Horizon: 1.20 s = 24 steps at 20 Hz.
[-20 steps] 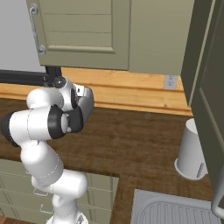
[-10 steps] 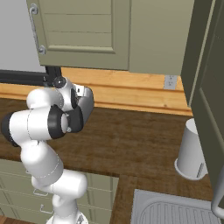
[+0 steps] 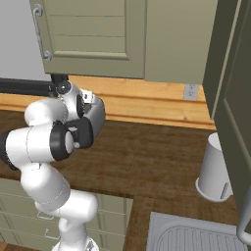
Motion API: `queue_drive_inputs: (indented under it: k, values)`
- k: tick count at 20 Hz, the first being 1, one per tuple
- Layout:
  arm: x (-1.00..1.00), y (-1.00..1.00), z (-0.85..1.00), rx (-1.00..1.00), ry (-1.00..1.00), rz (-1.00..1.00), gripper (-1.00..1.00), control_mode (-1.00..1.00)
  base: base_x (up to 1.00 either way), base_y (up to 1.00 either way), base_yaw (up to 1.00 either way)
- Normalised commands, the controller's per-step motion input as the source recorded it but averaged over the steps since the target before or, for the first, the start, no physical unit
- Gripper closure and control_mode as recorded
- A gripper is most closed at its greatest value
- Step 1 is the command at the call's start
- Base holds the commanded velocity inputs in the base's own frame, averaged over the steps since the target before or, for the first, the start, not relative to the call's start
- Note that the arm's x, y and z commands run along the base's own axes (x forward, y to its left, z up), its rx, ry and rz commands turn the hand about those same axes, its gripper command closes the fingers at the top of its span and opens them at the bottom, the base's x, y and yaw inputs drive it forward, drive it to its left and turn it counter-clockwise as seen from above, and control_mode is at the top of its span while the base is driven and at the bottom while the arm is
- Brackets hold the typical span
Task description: Start the toaster. Once the lever pops up, take the bread to the plate on the dining counter.
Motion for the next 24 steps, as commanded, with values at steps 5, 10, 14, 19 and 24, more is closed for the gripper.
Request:
queue_drive_inputs:
  k: [5,10,14,19,24]
  values:
    - [-0.50,0.00,0.31,0.00,-0.13,0.00,1.00,-1.00,0.00,0.00,0.00]
    - [-0.61,0.00,0.15,0.00,-0.10,0.00,1.00,-1.00,0.00,0.00,0.00]
    - [-0.66,0.00,0.32,0.00,-0.08,0.00,1.00,-1.00,0.00,0.00,0.00]
    - [-0.60,-0.10,0.48,0.00,-0.02,0.00,1.00,-1.00,0.00,0.00,0.00]
    - [-0.82,-0.28,0.39,0.00,0.04,0.00,1.00,-1.00,0.00,0.00,0.00]
